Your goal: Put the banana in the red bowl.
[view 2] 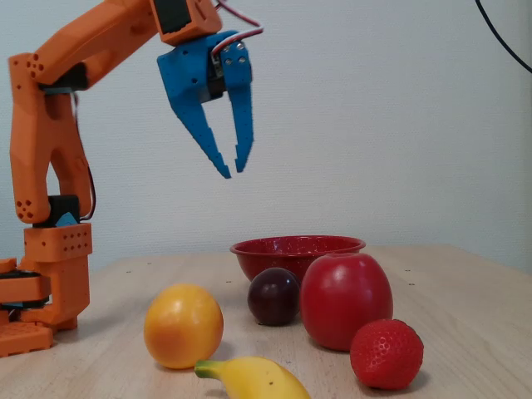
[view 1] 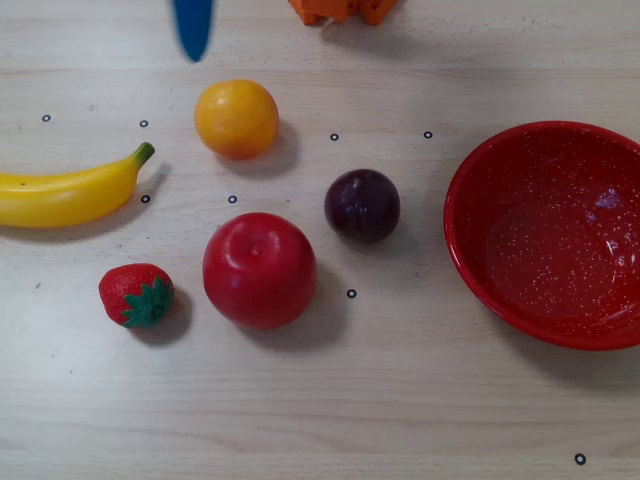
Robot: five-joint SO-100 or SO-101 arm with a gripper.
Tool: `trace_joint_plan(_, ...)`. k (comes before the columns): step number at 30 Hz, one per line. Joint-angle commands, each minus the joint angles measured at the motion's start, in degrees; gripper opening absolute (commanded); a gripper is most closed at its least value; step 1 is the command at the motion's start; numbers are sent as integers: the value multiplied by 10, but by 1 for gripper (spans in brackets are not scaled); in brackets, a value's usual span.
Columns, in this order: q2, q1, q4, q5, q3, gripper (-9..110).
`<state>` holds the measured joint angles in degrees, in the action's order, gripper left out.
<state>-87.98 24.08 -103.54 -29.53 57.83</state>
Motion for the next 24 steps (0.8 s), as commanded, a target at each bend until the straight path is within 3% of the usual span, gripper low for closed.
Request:
trace_joint_plan(1, 4, 34, -51, -33, -78, 0)
trace_joint_plan(9, 151, 134, -51, -76, -224, 2)
trace_joint_plan(24, 296, 212, -51, -118, -338, 10)
